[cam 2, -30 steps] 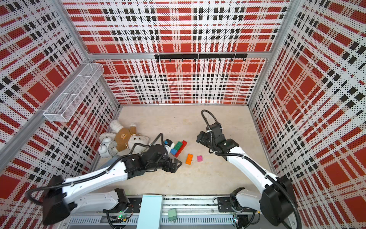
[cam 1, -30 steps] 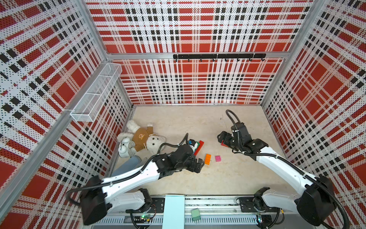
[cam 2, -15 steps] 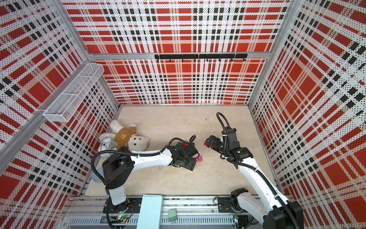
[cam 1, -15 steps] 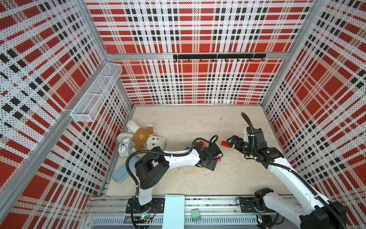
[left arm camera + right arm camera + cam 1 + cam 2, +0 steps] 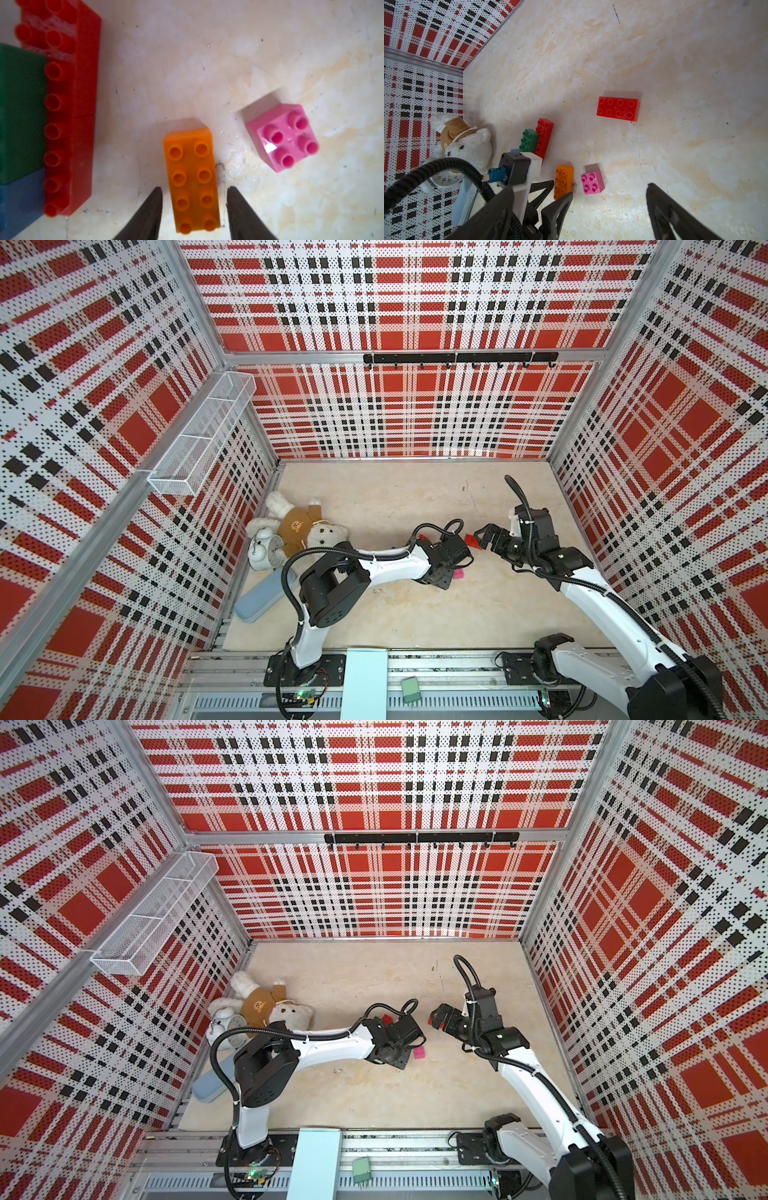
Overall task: Assemble a small pinwheel with lego
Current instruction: Pick up the lego brick from the center of the board.
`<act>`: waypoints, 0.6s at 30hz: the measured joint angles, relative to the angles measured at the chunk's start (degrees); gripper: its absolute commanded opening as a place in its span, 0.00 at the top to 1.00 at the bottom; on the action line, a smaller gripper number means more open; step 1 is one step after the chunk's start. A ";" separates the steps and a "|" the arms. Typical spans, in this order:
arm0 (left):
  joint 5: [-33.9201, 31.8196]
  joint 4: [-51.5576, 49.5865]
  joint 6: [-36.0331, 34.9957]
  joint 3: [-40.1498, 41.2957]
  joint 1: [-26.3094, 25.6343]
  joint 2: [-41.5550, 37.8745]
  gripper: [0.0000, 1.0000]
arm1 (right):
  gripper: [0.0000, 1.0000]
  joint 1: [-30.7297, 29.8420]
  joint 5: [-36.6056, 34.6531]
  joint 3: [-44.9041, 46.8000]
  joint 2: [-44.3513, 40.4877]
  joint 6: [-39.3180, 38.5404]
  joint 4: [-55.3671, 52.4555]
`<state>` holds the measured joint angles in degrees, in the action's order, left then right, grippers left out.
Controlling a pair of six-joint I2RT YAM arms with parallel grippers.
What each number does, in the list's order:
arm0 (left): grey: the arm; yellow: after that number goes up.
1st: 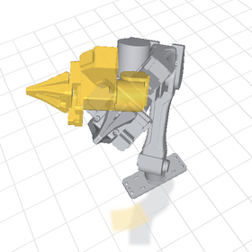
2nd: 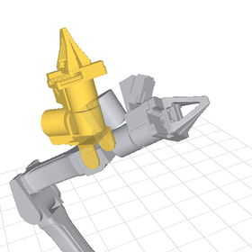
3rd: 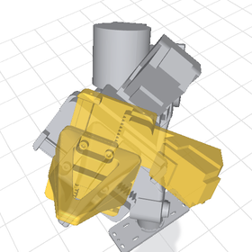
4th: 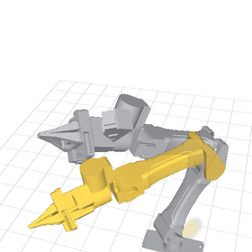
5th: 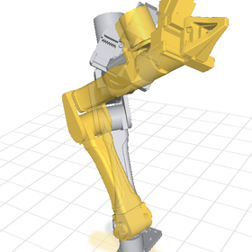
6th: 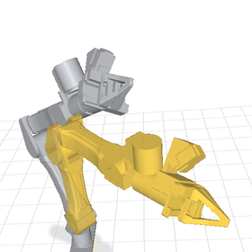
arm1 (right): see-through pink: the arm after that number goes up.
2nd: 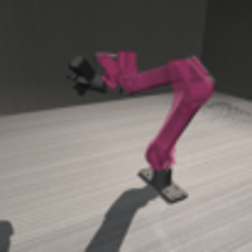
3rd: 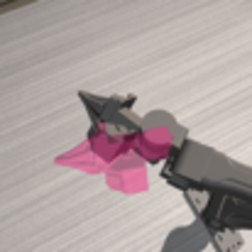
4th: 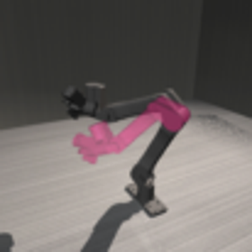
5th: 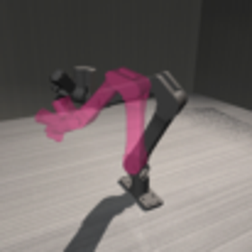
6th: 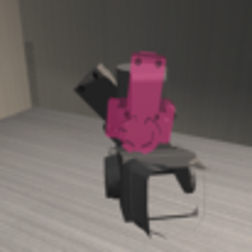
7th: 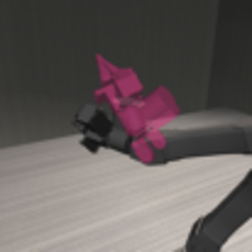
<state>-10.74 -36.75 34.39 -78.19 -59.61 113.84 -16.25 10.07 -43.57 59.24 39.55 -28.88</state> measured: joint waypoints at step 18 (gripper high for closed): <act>-0.55 -1.44 2.49 -1.11 -1.73 1.40 0.68 | 0.00 0.26 0.96 0.74 0.00 0.02 0.61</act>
<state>-11.29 -38.20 36.88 -79.31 -61.34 115.24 -15.99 11.03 -42.83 59.24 39.57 -28.27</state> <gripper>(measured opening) 0.358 0.998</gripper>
